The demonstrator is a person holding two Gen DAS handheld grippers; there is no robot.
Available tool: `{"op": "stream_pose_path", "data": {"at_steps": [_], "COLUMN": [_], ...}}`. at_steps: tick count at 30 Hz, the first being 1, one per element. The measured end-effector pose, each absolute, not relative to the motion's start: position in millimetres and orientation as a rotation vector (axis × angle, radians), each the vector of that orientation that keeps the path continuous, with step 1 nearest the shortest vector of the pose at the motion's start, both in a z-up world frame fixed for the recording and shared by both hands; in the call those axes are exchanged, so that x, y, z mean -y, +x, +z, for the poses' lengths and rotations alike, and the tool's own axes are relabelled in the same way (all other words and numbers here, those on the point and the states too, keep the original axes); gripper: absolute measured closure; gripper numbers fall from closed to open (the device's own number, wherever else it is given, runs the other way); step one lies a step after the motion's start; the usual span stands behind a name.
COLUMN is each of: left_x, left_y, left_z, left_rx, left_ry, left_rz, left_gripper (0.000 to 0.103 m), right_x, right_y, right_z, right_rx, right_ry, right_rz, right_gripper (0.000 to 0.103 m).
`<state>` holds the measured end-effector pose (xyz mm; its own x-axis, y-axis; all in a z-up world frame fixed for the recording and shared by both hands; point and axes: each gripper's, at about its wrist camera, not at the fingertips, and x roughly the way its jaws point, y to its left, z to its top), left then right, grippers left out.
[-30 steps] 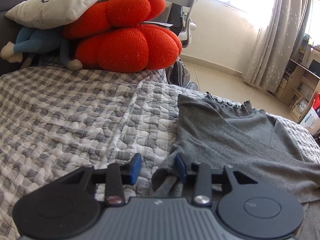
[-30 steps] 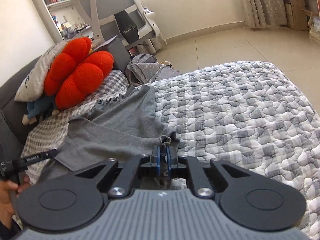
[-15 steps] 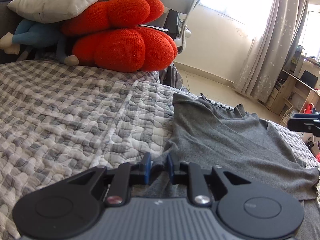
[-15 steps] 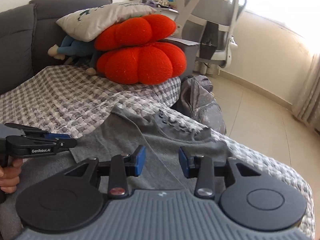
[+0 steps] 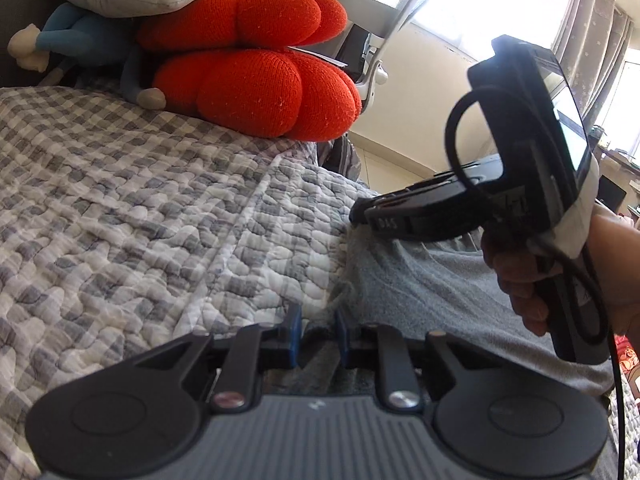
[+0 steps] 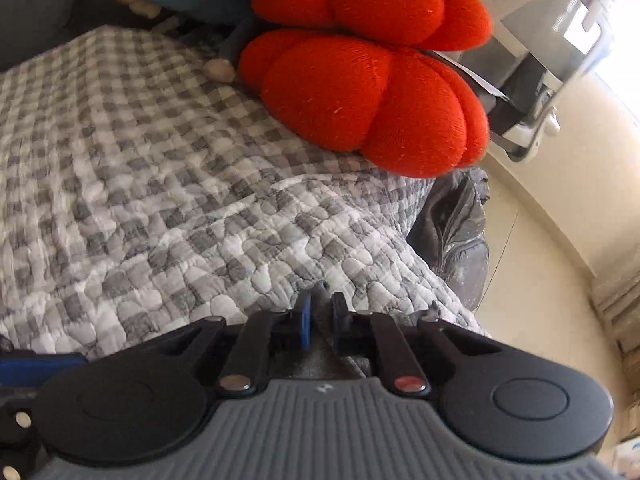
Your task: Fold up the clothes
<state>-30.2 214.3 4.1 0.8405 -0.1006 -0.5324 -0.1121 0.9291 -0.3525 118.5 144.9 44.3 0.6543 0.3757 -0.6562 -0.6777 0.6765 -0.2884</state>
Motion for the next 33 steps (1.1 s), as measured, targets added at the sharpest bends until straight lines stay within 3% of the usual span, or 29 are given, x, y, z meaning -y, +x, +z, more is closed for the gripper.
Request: {"op": "stream_pose_path", "data": {"at_steps": [4, 7, 10, 11, 19, 22, 24, 25, 29, 32, 33], "left_x": [-214.3, -220.2, -224.9, -225.6, -234.4, -233.9, -228.3, -224.5, -212.3, -213.0, -213.3], "left_y": [-31.5, -32.2, -34.7, -34.8, -34.6, -33.9, -34.1, -34.6, -34.5, -33.9, -33.2], "left_z": [5.3, 8.4, 13.4, 13.6, 12.8, 11.1, 10.2, 10.1, 8.0, 7.9, 7.5], "left_rx": [-0.579, -0.599, -0.618, -0.624, -0.615, -0.602, -0.596, -0.592, -0.597, -0.604, -0.609], "left_ry": [-0.383, -0.400, -0.382, -0.377, -0.461, -0.482, -0.481, -0.467, -0.399, -0.396, -0.395], "left_rz": [0.010, 0.012, 0.045, 0.043, -0.026, -0.044, -0.065, -0.074, -0.100, -0.114, -0.112], "left_gripper": [0.085, 0.086, 0.100, 0.100, 0.098, 0.093, 0.091, 0.088, 0.084, 0.084, 0.084], "right_x": [-82.3, -60.8, -47.8, -43.0, -56.1, -63.8, -75.3, -81.7, -129.9, -137.8, -137.3], "right_y": [154.7, 176.2, 184.0, 183.2, 167.3, 154.5, 148.3, 146.8, 143.7, 142.1, 142.3], "right_z": [58.6, 39.5, 31.1, 34.0, 46.5, 59.6, 66.7, 68.3, 55.9, 41.1, 37.1], "right_rx": [-0.754, -0.860, -0.888, -0.864, -0.758, -0.682, -0.636, -0.628, -0.674, -0.685, -0.689], "right_ry": [0.022, 0.196, 0.309, 0.348, 0.099, 0.048, -0.026, -0.066, -0.418, -0.573, -0.604], "right_rz": [0.635, 0.615, 0.619, 0.626, 0.614, 0.676, 0.686, 0.705, 0.760, 0.683, 0.650], "right_gripper": [0.094, 0.094, 0.095, 0.095, 0.093, 0.080, 0.053, 0.052, 0.052, 0.089, 0.089]}}
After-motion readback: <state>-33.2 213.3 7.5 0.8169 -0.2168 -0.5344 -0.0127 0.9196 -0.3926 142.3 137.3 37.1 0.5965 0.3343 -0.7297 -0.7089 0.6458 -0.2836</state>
